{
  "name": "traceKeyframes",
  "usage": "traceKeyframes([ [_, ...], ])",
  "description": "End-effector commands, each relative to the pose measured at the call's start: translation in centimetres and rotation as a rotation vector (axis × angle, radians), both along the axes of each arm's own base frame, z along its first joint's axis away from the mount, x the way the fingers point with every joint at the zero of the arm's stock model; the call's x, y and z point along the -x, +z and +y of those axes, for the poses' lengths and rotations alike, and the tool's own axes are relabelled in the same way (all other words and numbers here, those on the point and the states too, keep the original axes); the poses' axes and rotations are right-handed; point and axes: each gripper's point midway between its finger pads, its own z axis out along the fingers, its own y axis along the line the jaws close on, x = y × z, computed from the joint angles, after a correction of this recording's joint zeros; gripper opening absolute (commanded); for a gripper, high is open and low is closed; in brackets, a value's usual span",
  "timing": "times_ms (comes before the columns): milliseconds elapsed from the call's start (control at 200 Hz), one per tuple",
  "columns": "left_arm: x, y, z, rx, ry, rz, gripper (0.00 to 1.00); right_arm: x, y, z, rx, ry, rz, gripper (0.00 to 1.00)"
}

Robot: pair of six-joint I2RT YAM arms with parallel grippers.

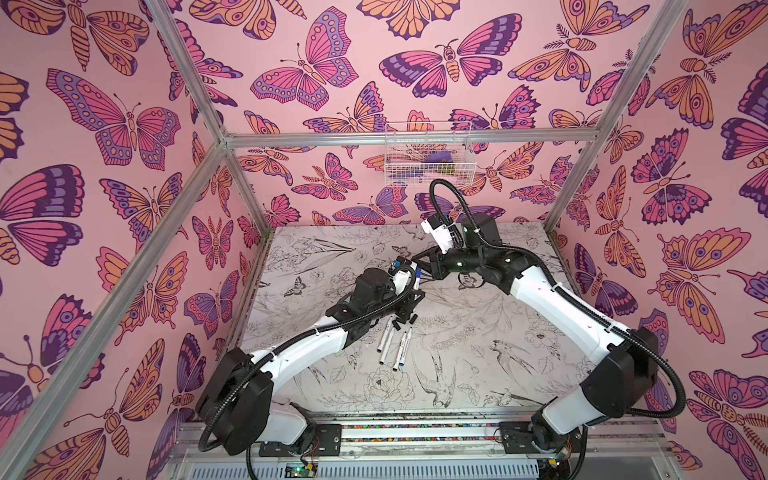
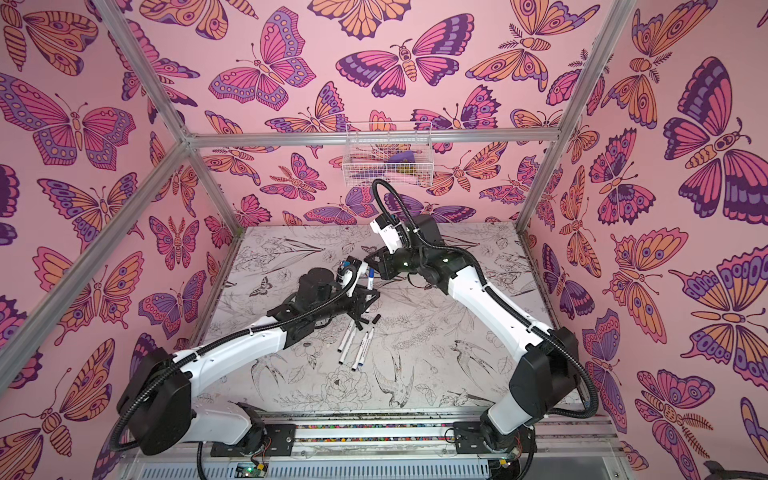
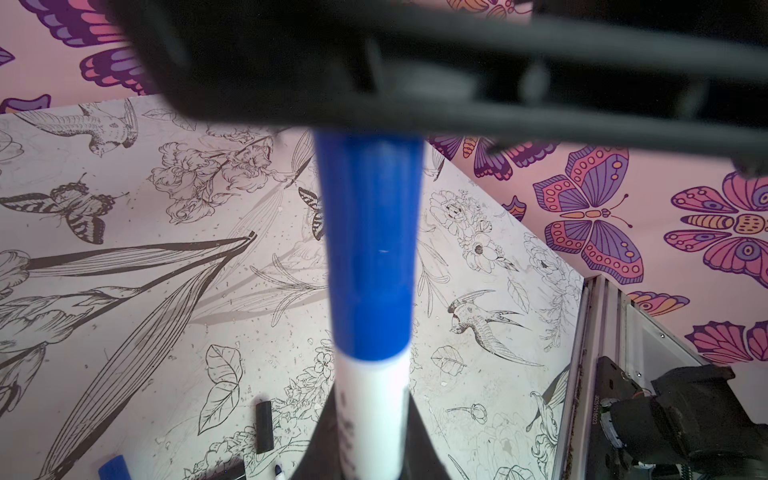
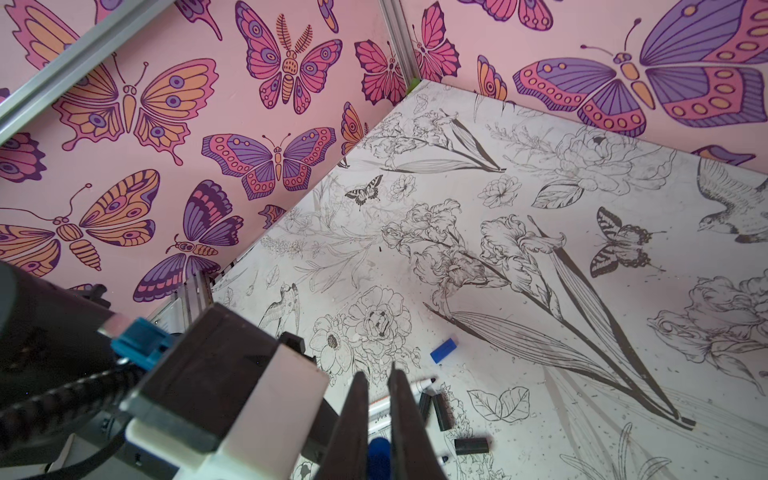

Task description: Insert the pens into the pen caps

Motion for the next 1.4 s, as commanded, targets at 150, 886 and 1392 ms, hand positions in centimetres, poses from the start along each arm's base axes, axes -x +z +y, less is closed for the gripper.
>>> traceKeyframes([
  [150, 3.4, 32.4, 5.6, 0.608, 0.112, -1.02, 0.0, 11.7, -13.5, -1.5, 0.327, 0.224, 0.542, 0.0],
  [886, 4.1, 27.0, 2.8, 0.542, -0.057, -0.844, 0.0, 8.1, -7.8, -1.9, 0.041, 0.172, 0.578, 0.0],
  [1392, 2.7, 12.9, 1.7, 0.41, 0.024, -0.493, 0.0, 2.4, 2.4, -3.6, -0.26, 0.018, 0.336, 0.38],
])
